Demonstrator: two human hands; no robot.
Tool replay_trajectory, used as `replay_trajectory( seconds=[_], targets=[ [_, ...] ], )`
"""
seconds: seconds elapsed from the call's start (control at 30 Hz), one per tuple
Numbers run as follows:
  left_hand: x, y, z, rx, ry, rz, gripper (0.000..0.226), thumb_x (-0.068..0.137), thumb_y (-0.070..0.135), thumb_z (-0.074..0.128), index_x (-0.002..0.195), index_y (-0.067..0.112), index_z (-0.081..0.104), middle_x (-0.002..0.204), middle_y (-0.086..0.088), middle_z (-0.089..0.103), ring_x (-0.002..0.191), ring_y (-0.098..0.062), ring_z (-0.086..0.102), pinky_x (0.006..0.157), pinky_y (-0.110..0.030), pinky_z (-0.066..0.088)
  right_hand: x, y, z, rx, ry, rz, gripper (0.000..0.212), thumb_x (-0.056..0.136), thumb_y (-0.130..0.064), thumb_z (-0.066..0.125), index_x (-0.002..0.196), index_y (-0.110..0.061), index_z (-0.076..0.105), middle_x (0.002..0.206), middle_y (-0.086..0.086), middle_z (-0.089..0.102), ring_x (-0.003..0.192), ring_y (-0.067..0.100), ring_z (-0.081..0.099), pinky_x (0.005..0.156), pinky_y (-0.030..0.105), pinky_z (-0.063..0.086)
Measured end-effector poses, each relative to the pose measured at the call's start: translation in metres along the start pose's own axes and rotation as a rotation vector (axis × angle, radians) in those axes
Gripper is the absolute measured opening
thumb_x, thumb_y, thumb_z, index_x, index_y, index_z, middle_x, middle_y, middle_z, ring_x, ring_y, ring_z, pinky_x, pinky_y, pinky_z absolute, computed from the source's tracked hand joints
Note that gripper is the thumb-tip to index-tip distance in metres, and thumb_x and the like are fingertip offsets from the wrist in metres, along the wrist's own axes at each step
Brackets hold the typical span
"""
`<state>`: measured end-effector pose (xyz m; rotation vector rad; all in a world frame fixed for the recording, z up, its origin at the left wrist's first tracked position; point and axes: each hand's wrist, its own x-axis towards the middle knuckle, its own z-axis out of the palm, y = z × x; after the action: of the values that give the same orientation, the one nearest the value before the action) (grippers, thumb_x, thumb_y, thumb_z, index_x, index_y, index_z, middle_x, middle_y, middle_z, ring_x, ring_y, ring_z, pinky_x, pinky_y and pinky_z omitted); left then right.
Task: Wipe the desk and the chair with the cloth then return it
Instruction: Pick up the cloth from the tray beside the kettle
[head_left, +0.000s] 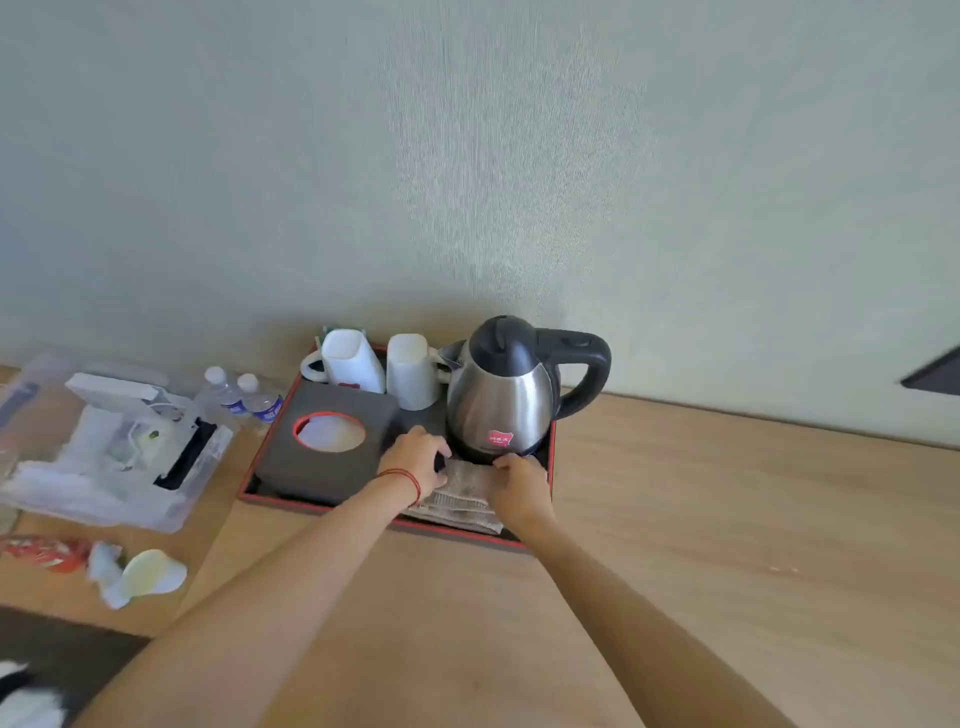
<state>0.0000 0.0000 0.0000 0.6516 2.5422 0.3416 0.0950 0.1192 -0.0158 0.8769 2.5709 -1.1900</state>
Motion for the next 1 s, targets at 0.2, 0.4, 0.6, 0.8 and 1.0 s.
replay_trajectory(
  seconds=[0.2, 0.4, 0.6, 0.8, 1.0],
  targets=[
    [0.007, 0.002, 0.007, 0.122, 0.088, 0.029, 0.017, 0.082, 0.013, 0.068, 0.098, 0.014, 0.066, 0.112, -0.011, 0.055, 0.103, -0.031, 0.058, 0.083, -0.038, 0.049, -0.001, 0.000, 0.016, -0.166, 0.103, -0.003, 0.021, 0.082, 0.000, 0.055, 0.103, 0.000, 0.056, 0.118, 0.015, 0.051, 0.107, 0.034, 0.050, 0.081, 0.039, 0.047],
    [0.010, 0.000, 0.003, 0.121, 0.090, 0.081, 0.015, 0.080, 0.006, 0.068, 0.093, 0.012, 0.067, 0.110, -0.012, 0.056, 0.098, -0.032, 0.060, 0.082, -0.036, 0.051, -0.001, 0.001, 0.022, -0.345, 0.123, -0.122, 0.016, 0.085, -0.005, 0.057, 0.099, 0.000, 0.062, 0.114, 0.013, 0.052, 0.112, 0.031, 0.044, 0.087, 0.037, 0.046],
    [0.018, -0.013, -0.011, -0.089, 0.037, 0.053, 0.014, 0.082, 0.004, 0.068, 0.092, 0.013, 0.071, 0.111, -0.008, 0.069, 0.104, -0.026, 0.063, 0.091, -0.033, 0.049, -0.008, -0.008, 0.006, 0.256, 0.048, -0.066, 0.012, 0.072, -0.013, 0.064, 0.063, -0.013, 0.056, 0.062, 0.000, 0.045, 0.062, 0.015, 0.039, 0.055, 0.019, 0.035],
    [0.016, -0.016, -0.007, -0.047, 0.018, 0.038, 0.015, 0.086, 0.005, 0.062, 0.099, 0.010, 0.067, 0.114, -0.012, 0.067, 0.105, -0.030, 0.062, 0.092, -0.036, 0.049, -0.019, -0.004, -0.039, 0.545, -0.051, -0.102, 0.033, 0.075, -0.004, 0.051, 0.053, -0.028, 0.045, 0.049, -0.016, 0.042, 0.052, 0.000, 0.041, 0.050, 0.012, 0.037],
    [0.000, 0.000, -0.010, -0.201, 0.111, 0.019, 0.020, 0.088, 0.006, 0.056, 0.106, 0.005, 0.066, 0.108, -0.015, 0.069, 0.092, -0.029, 0.064, 0.081, -0.033, 0.053, -0.041, -0.006, -0.073, 0.606, -0.067, -0.216, 0.030, 0.072, -0.006, 0.052, 0.056, -0.028, 0.042, 0.050, -0.018, 0.040, 0.051, -0.003, 0.038, 0.045, 0.008, 0.032]
  ],
)
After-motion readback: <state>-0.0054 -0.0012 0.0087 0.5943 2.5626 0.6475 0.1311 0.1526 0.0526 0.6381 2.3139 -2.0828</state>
